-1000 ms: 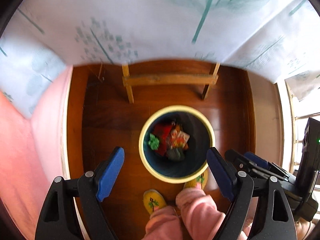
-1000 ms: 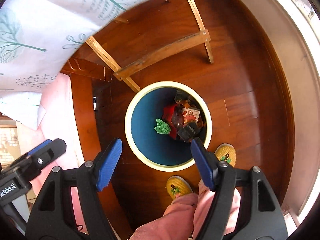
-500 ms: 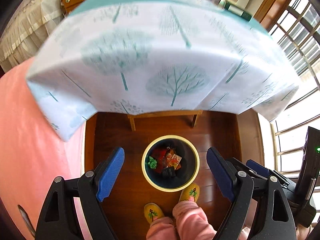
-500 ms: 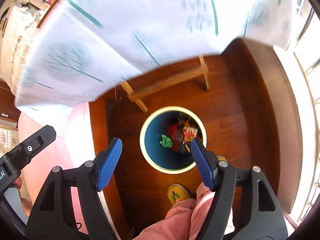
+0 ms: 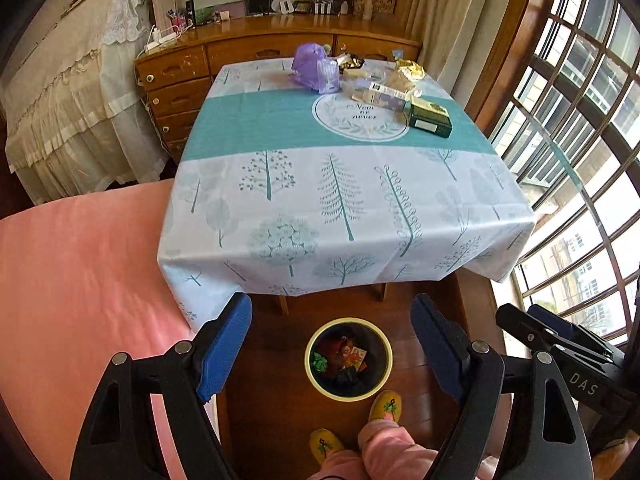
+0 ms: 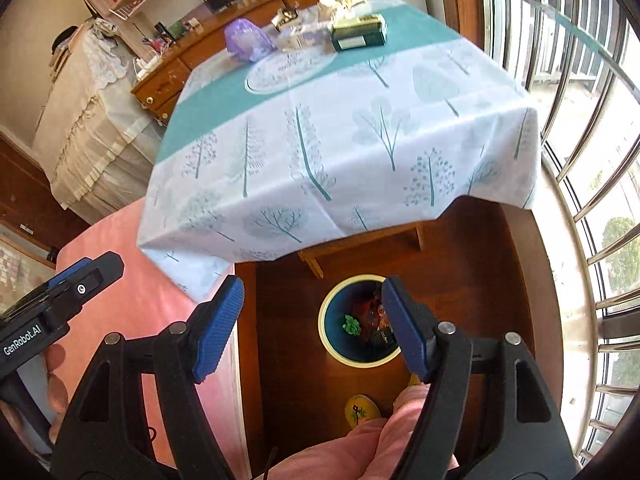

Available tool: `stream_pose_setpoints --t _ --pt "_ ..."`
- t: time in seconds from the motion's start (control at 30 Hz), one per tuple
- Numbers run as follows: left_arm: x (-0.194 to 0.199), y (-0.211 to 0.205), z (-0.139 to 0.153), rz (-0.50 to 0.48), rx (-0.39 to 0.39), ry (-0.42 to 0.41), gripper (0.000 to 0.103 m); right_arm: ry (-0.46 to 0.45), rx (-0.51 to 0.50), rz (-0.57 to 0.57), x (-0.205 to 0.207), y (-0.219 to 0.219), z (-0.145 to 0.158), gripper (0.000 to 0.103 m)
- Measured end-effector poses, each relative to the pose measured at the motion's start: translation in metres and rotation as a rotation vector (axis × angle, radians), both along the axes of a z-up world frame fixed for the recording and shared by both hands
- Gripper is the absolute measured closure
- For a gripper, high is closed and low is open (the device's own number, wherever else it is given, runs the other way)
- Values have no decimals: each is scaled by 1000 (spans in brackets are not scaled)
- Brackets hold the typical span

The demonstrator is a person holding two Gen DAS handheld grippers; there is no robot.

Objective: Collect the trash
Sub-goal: 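Raise both tools from the bin back over the table, then grasp the green pistachio snack box with the right gripper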

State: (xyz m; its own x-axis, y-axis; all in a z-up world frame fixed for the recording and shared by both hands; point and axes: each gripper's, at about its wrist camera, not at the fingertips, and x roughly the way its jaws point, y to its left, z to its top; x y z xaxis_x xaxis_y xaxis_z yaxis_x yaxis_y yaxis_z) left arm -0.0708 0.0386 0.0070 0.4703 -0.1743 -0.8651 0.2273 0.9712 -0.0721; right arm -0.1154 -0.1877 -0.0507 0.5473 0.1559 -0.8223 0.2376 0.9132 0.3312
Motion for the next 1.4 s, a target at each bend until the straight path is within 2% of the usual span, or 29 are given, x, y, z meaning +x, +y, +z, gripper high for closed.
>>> stream_pose_setpoints --t 0.17,0.27,0.47,0.63,0.73,0.93,1.03,1.2,1.4 --pt "2 5 47 -22 -29 -72 22 -95 6 -38 0 -5 60 31" --pt "6 8 70 -26 -46 -104 23 -131 16 -62 2 -9 85 29" --pt "23 6 97 -45 -83 -130 23 -152 -40 -76 16 -9 118 26" --pt "51 -2 101 -47 -99 -121 23 -156 -67 -91 45 -22 125 23" --pt "75 -9 92 -36 -90 -111 23 -157 -82 -100 72 -32 123 22" --pt "146 -31 62 17 -61 -72 23 -124 -56 -111 162 -73 96 21" --pt "190 -46 49 68 -46 -54 23 -82 -39 -104 219 -99 74 21" --pt "264 -80 23 130 -33 40 23 44 -3 -65 311 -143 24 21" --pt "332 -119 -2 182 -1 100 23 149 19 -55 390 -187 -32 21"
